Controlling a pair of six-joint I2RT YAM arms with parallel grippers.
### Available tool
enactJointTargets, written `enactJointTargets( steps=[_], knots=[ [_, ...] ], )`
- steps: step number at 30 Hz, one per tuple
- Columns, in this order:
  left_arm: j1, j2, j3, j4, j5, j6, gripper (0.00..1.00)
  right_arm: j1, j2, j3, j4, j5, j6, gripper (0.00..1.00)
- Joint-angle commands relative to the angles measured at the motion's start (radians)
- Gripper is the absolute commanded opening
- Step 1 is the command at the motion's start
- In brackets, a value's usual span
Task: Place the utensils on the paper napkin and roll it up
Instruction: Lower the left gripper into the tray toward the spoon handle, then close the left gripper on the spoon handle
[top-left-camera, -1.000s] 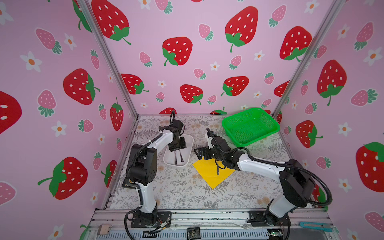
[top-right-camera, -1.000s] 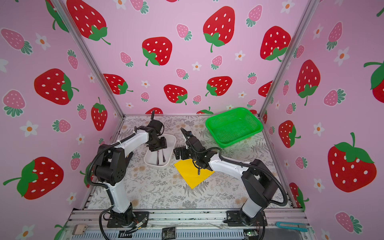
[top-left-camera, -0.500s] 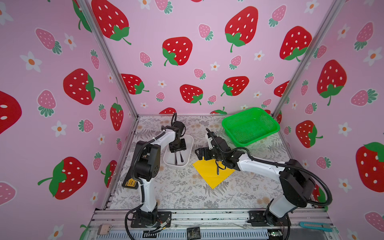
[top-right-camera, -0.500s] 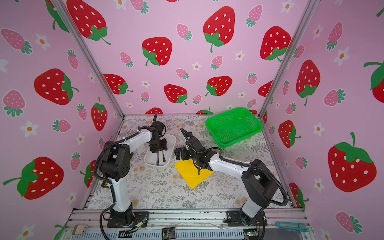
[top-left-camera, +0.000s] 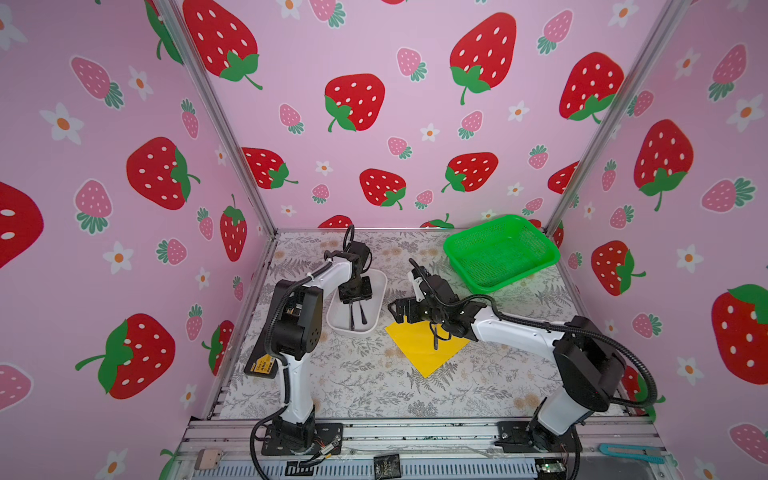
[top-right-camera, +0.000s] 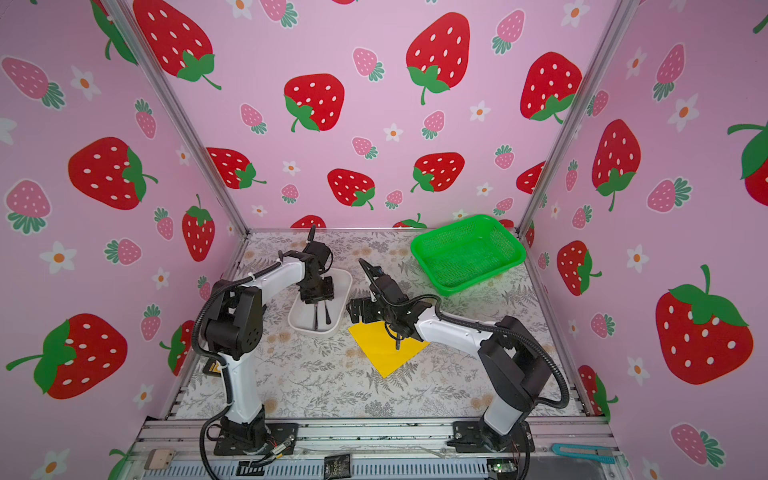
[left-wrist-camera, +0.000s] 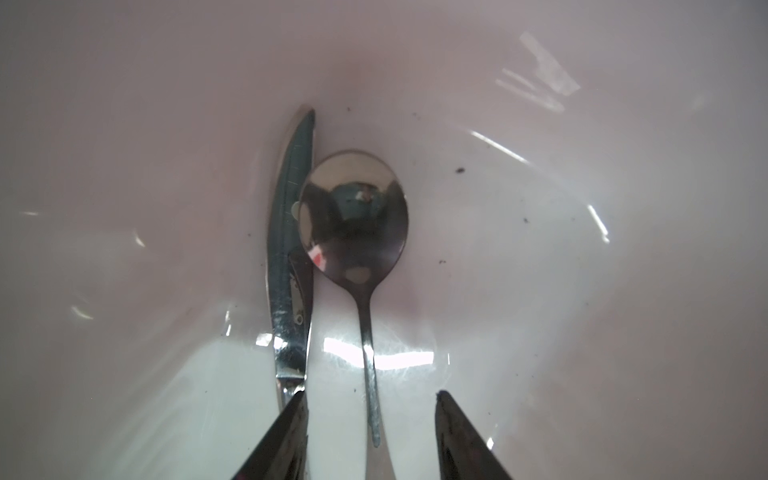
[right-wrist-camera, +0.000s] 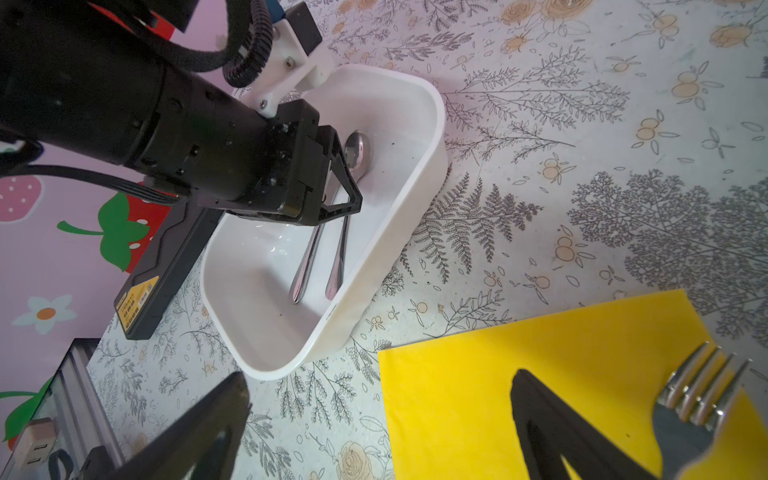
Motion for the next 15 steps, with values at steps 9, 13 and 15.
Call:
enactJointTargets(
  steps=[9,13,15],
  knots=[
    [-0.002,0.078,0.098,-0.068,-0.026,0.034,0.38,0.005,0.016,0.039,-0.023,0.010,0.012,1.00],
    [-0.001,0.095,0.107,-0.077,-0.016,0.042,0.30,0.006,0.017,0.037,-0.027,0.014,0.014,1.00],
    [-0.001,0.099,0.102,-0.082,-0.023,0.039,0.26,0.006,0.017,0.036,-0.031,0.017,0.015,1.00]
  ],
)
